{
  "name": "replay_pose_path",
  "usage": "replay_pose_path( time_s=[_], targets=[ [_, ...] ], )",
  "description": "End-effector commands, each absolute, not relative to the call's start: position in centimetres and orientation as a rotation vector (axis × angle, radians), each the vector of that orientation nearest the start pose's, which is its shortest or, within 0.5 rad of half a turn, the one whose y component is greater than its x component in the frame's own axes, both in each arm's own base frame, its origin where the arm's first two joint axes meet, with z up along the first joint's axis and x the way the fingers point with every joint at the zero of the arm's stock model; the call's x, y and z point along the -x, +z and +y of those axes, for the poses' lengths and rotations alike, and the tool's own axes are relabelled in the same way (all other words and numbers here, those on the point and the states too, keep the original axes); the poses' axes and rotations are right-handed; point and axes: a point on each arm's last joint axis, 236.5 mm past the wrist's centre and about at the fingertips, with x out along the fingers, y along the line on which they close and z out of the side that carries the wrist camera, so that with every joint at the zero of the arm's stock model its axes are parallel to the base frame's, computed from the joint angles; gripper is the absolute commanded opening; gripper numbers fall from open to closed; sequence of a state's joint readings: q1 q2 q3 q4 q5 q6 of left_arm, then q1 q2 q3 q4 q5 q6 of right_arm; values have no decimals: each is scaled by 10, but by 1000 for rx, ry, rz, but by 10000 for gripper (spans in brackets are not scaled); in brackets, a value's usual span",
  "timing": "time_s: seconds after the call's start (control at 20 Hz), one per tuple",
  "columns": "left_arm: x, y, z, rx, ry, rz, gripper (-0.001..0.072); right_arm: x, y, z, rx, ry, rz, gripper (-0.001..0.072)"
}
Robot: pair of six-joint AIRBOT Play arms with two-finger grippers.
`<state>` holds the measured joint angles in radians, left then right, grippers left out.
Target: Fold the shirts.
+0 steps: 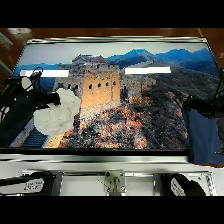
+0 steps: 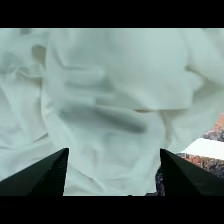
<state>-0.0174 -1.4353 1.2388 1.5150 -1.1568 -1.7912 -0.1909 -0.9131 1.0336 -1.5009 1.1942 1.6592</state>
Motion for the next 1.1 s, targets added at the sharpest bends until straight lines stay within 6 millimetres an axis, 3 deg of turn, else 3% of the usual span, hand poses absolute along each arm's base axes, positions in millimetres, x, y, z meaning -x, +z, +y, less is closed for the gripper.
replay_pose_path(
  time_s=[0.0,0.15,0.2,0.25,0.3,0.35,0.45,0.5,0.6,0.7,0.9,1.05],
  targets=[
    [-409,-80,-15,366,87,1480,720,-326,88,-47,-240,-174,1058,692],
    [-421,-104,-35,390,29,1487,714,-326,88,-46,-243,-173,1058,692],
    [-421,-110,-36,411,44,1502,641,-326,88,-46,-248,-174,1059,691],
    [-419,-112,-39,426,36,1519,314,-325,87,-45,-252,-171,1062,692],
    [-420,-106,-46,403,-34,1519,82,-325,87,-45,-253,-170,1062,691],
    [-422,-94,-58,371,-131,1502,38,-325,87,-45,-250,-169,1062,691],
    [-434,-55,-91,324,-321,1401,37,-328,89,-46,-216,-152,1049,691],
    [-434,-28,-116,332,-407,1345,37,-333,92,-47,-191,-142,1026,691],
    [-418,18,-174,298,-582,1268,37,-336,94,-47,-188,-138,1012,691],
    [-387,43,-233,211,-718,1241,37,-330,90,-41,-207,-123,1045,691],
    [-305,38,-351,52,-954,1267,37,-303,79,-36,-190,-102,1171,691],
    [-267,17,-422,47,-1011,1249,37,-283,71,-35,-165,-87,1263,691]
  ],
)
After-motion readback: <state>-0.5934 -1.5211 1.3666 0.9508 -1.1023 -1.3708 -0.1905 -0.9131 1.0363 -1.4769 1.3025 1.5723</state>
